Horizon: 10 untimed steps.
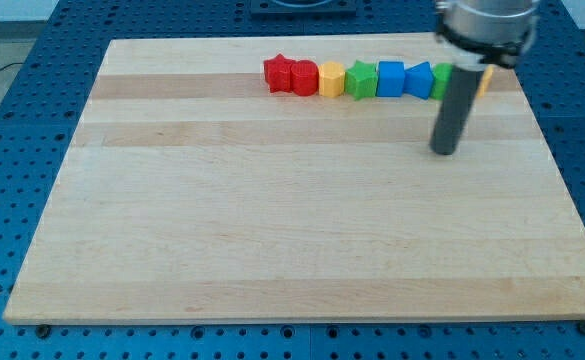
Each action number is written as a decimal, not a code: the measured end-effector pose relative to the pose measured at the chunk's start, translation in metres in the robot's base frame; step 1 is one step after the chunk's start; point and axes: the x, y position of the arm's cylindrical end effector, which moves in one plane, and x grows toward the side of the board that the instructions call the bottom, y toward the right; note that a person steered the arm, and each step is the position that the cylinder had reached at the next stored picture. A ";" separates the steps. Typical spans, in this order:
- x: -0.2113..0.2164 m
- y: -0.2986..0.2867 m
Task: Slide the yellow heart to the top right of the green circle
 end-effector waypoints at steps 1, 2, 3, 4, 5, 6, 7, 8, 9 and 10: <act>-0.021 0.025; -0.055 0.027; -0.087 0.027; -0.100 0.027; -0.078 0.027; -0.046 0.030; -0.038 0.058; -0.064 0.085; -0.108 0.076; -0.145 0.040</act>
